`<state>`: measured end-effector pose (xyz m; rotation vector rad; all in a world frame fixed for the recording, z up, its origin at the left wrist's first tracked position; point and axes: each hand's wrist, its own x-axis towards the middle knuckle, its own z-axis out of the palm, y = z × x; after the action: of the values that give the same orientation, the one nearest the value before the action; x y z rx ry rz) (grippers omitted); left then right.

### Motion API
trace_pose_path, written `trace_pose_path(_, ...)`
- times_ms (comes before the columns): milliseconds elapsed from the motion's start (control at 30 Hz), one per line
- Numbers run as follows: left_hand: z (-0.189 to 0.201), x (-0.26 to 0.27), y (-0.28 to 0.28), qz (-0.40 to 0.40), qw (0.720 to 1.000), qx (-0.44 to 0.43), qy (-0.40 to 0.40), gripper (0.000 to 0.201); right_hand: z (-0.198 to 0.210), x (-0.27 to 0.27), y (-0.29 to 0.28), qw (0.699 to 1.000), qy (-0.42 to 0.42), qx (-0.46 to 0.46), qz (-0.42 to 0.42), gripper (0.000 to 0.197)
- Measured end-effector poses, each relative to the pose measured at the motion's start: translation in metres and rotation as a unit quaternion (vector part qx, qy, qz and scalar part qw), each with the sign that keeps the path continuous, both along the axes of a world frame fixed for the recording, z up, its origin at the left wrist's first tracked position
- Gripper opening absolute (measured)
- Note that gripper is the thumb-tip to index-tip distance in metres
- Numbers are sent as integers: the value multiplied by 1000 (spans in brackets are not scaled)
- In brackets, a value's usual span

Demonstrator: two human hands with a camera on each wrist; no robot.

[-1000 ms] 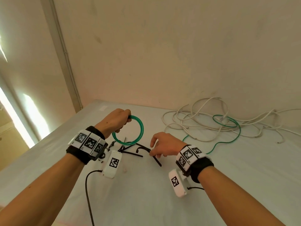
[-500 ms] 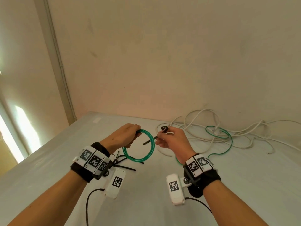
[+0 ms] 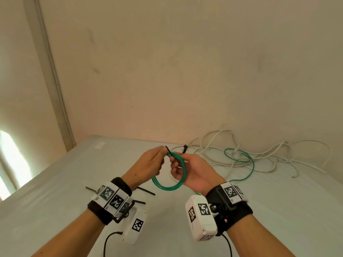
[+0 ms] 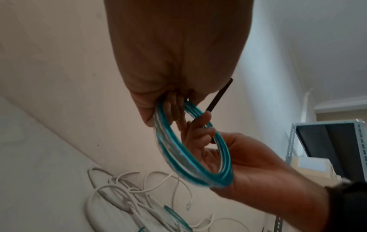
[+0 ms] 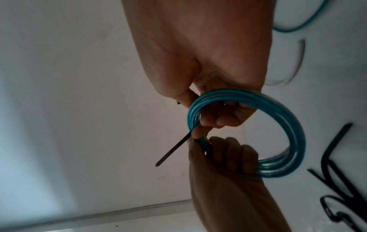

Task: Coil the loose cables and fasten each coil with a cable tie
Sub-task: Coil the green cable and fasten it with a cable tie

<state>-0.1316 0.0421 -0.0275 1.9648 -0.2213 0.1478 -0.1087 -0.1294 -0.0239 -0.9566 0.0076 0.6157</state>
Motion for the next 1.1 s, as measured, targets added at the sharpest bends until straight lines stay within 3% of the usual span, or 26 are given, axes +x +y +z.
trace_pose_path(100,-3,0,1,17,998,14,-51,35,6,-3,5,999,33,24,-17,13)
trace_pose_path(267,1,-3,5,-19,999,-27,-5,41,11,-4,7,999,39,14,-18,14)
trace_pose_path(400,16,-24,-3,-39,993,66,-86,41,11,-9,11,999,40,13,-19,14)
trace_pose_path(500,24,-30,-6,-50,991,28,-118,38,13,-13,12,999,34,21,-20,24)
trace_pose_path(600,24,-28,-7,-24,990,-31,-139,33,16,-14,13,1000,6,-1,-27,15)
trace_pose_path(867,22,-16,-6,12,985,-80,-154,26,23,-16,9,969,-154,-150,-119,25)
trace_pose_path(1100,24,-19,-9,-49,993,12,-107,33,34,-20,5,945,-207,-219,-124,24)
